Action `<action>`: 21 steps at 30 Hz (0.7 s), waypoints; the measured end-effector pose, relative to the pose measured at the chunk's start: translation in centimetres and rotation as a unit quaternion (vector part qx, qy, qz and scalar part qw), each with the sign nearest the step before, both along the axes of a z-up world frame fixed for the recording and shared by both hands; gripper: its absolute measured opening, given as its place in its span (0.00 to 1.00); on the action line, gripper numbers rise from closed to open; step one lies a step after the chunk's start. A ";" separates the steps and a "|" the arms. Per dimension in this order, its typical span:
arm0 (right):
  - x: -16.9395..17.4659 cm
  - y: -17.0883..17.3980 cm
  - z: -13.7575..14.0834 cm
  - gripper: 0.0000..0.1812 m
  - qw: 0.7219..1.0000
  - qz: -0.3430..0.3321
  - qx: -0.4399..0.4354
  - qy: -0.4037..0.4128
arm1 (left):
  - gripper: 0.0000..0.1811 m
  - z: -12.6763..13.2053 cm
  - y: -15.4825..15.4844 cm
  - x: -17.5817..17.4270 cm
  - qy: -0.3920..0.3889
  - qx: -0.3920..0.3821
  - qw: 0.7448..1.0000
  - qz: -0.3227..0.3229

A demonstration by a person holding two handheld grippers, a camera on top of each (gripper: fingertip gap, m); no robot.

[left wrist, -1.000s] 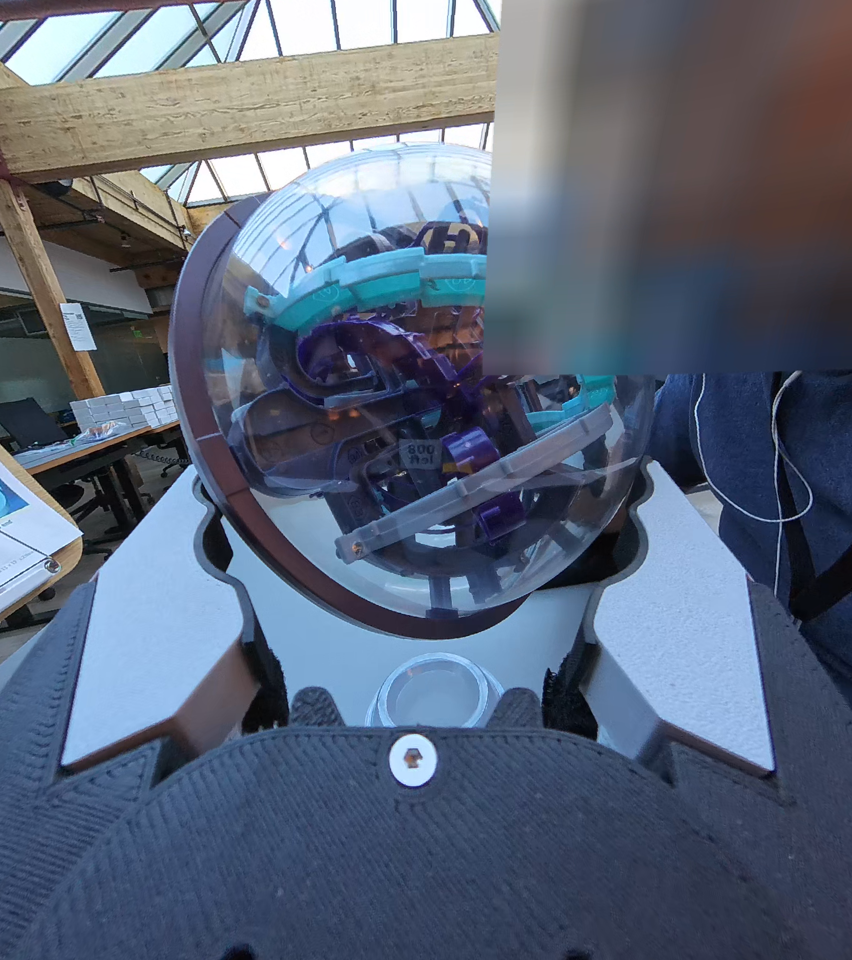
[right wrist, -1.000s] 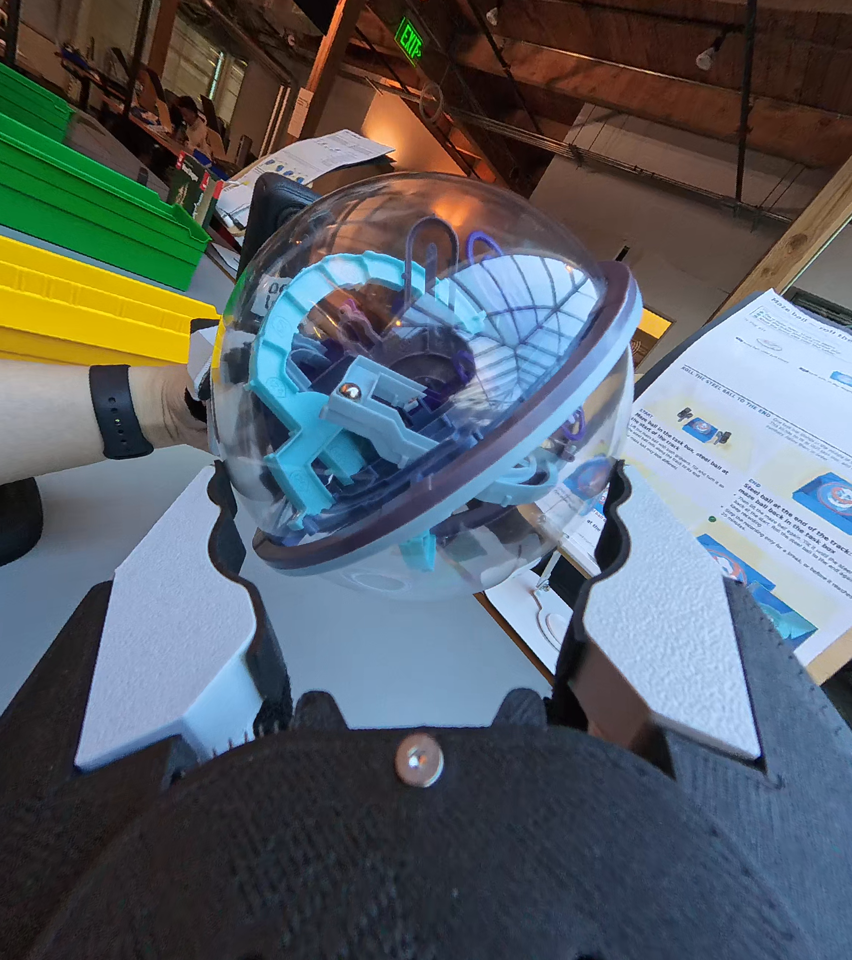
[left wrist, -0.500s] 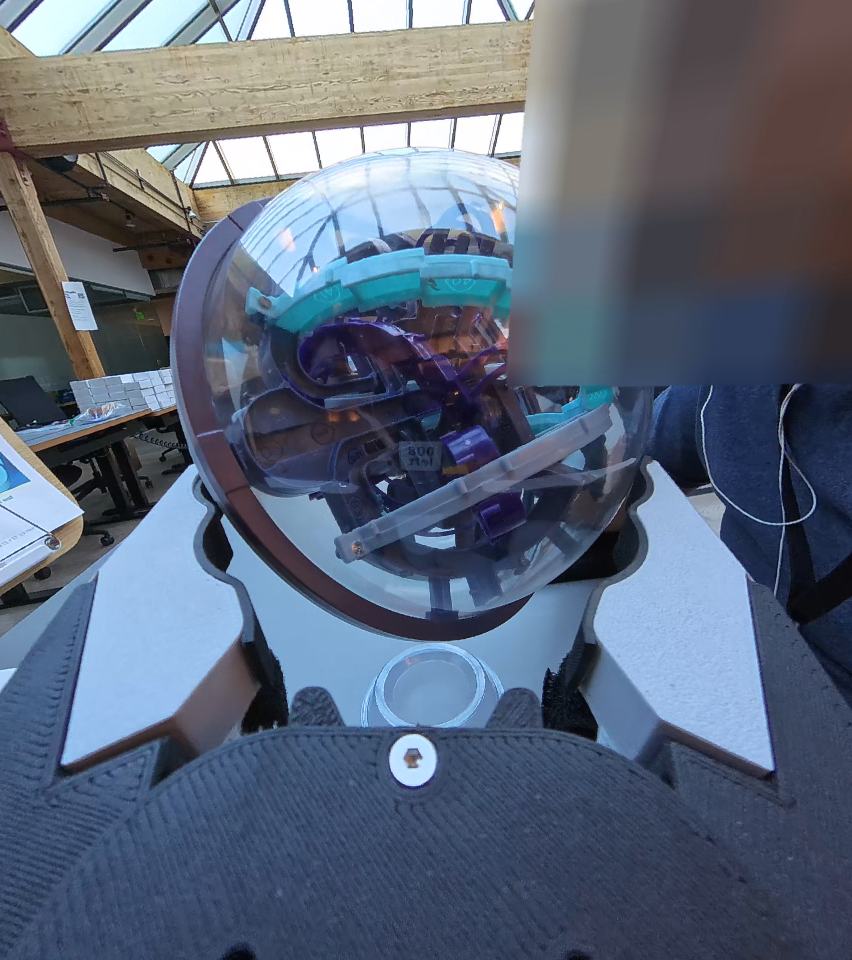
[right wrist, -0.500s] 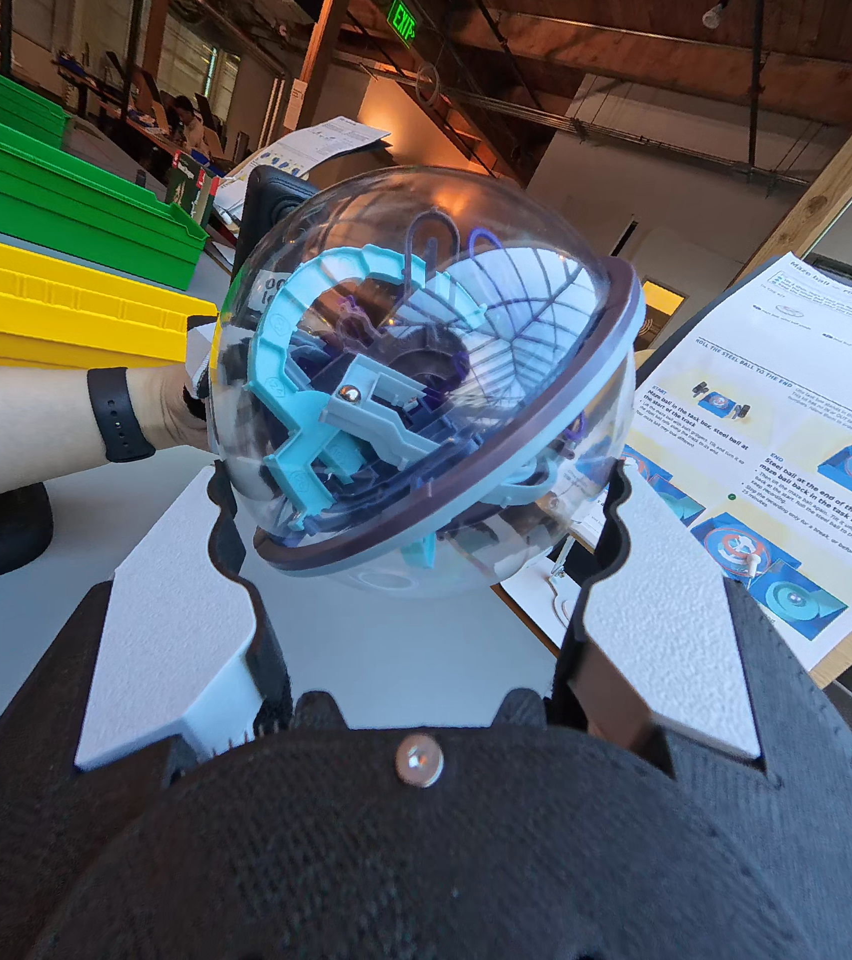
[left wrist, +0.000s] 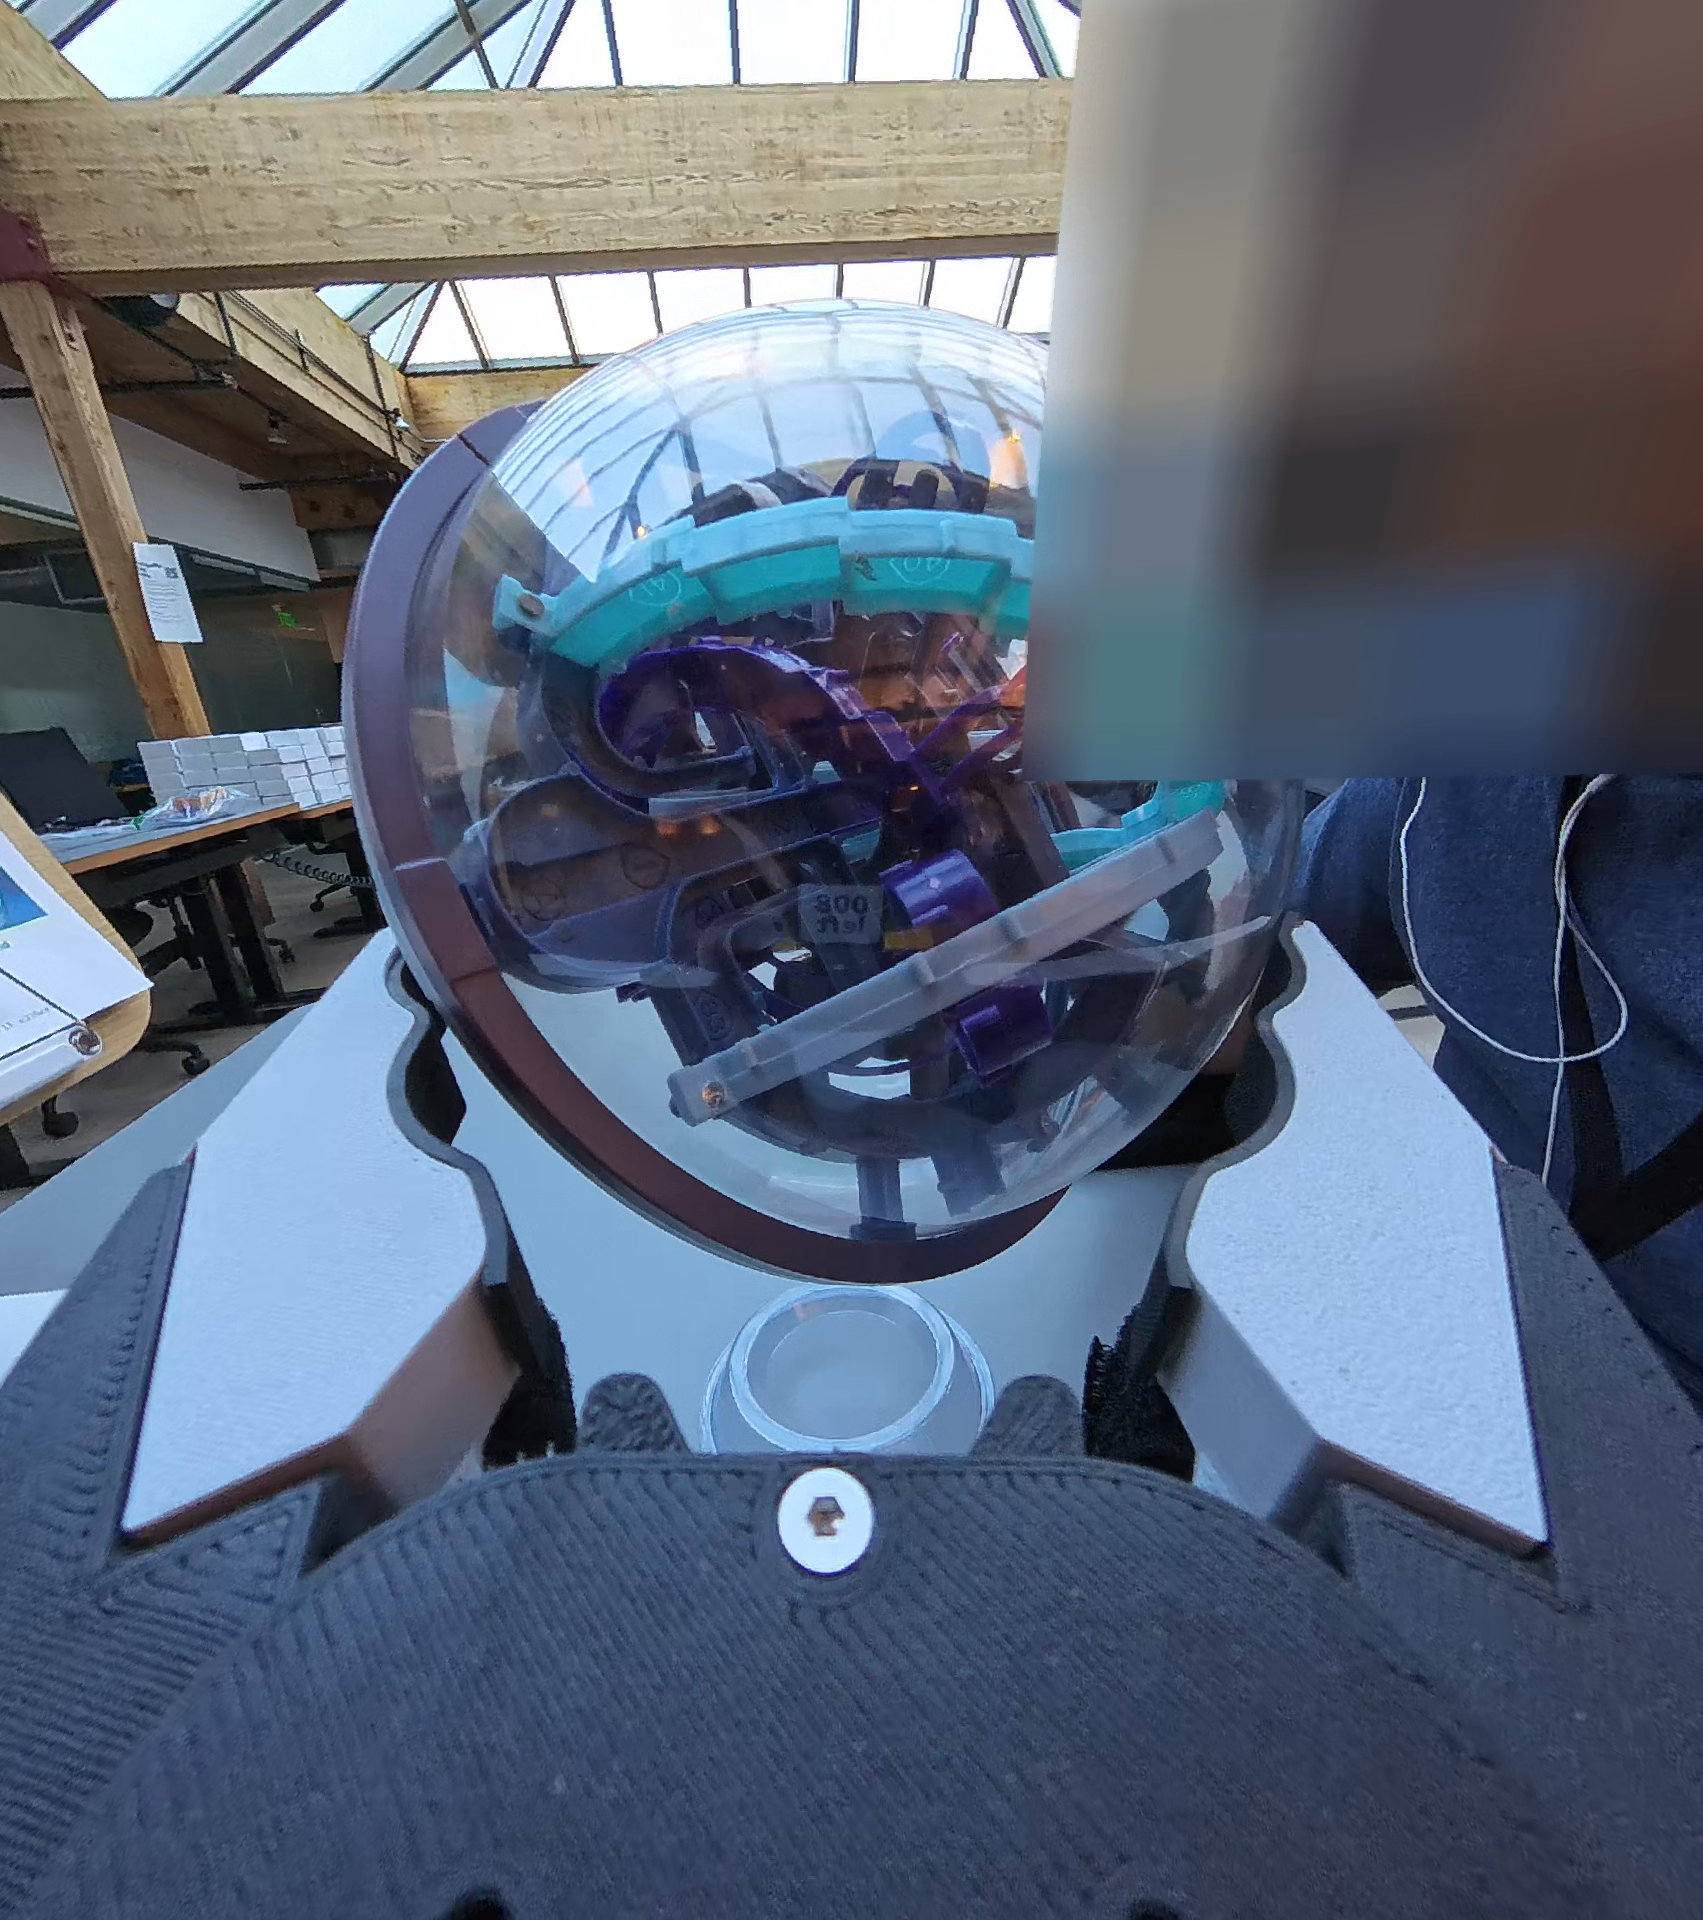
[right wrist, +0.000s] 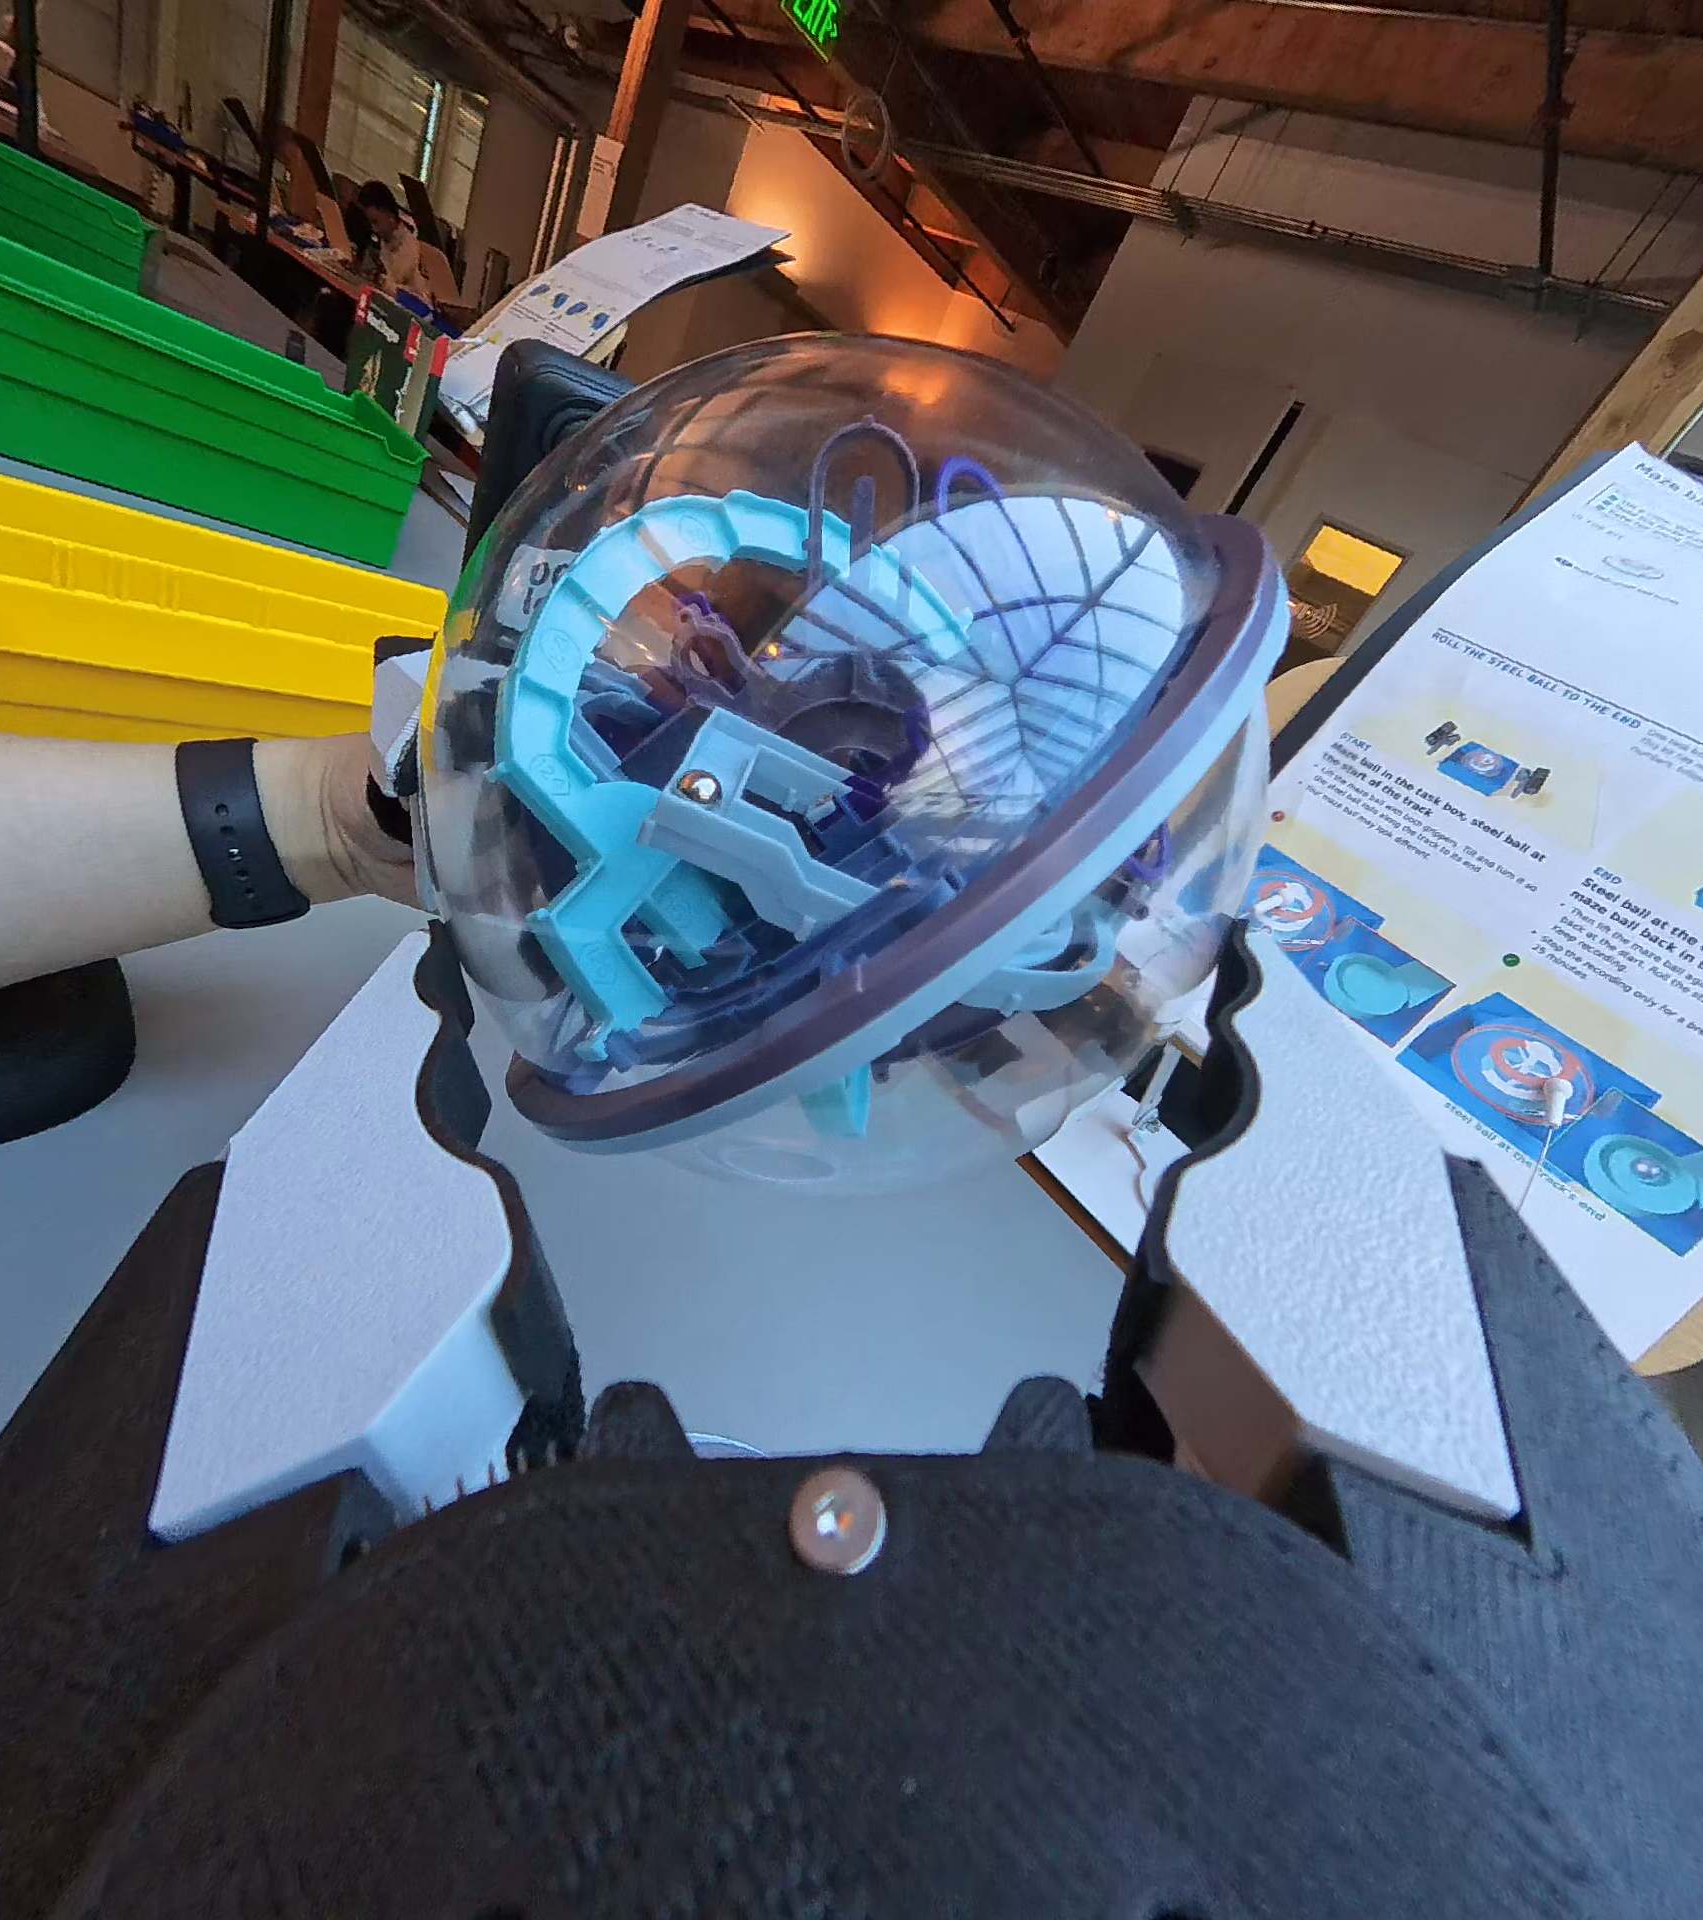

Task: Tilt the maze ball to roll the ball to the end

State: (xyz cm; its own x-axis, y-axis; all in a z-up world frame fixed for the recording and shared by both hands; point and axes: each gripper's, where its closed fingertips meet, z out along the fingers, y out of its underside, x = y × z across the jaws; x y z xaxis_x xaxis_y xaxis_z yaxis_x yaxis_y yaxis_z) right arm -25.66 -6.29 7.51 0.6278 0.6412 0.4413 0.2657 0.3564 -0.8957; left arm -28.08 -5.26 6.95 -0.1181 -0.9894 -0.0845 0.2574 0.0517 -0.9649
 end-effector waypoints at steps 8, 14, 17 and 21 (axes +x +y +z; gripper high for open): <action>-0.5 -0.1 -1.1 0.77 1.000 0.010 -0.008 0.004 | 0.83 -1.0 -0.2 -0.5 -0.008 -0.006 1.000 0.012; -0.6 -0.1 -1.8 0.77 1.000 0.012 -0.010 0.003 | 0.83 -1.6 -0.1 -0.6 -0.013 -0.010 1.000 0.012; -0.5 -0.2 -1.7 0.77 1.000 0.011 -0.007 0.004 | 0.83 -1.6 -0.2 -0.5 -0.023 -0.012 1.000 0.008; -0.5 0.0 -2.0 0.77 1.000 0.010 -0.011 0.000 | 0.83 -1.8 0.0 -0.5 -0.020 -0.012 1.000 0.010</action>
State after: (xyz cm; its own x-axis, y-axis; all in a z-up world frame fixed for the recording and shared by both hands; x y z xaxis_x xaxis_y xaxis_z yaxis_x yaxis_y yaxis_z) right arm -26.19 -6.30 5.52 0.6148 0.6630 0.4271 0.2596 0.3412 -0.9034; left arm -28.63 -5.26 5.11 -0.0953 -0.9933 -0.0653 0.2947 0.0345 -0.9550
